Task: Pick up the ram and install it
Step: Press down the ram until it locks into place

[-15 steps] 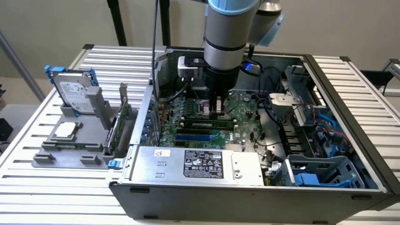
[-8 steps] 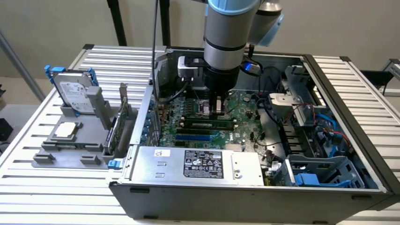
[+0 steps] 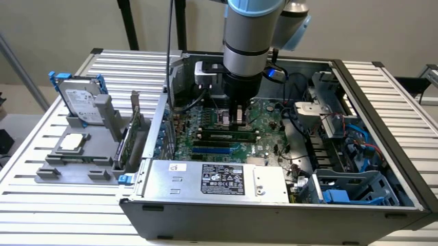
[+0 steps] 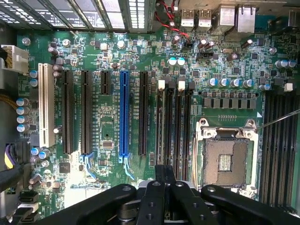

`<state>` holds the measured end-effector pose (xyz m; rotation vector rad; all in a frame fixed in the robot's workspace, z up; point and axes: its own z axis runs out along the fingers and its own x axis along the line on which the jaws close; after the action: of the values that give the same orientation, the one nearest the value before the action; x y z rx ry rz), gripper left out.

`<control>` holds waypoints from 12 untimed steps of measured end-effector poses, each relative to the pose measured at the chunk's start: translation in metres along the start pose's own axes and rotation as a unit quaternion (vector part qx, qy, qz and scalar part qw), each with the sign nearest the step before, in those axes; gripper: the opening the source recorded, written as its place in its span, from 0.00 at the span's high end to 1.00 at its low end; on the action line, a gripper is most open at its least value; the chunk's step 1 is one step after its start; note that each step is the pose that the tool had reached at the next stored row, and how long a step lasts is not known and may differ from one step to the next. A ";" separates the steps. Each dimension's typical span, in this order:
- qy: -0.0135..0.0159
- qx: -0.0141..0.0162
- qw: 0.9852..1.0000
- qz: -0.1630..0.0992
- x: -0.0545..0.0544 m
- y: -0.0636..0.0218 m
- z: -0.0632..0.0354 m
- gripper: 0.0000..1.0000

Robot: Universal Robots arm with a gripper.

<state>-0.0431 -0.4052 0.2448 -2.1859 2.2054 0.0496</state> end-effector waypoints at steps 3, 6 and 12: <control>0.000 0.000 1.000 0.000 0.000 0.0000 0.0036 0.89; 0.000 0.000 1.000 0.000 0.000 0.0000 0.0090 0.89; 0.000 0.000 1.000 0.000 0.001 0.0001 0.0173 0.89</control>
<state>-0.0431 -0.4052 0.2275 -2.1860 2.2054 0.0499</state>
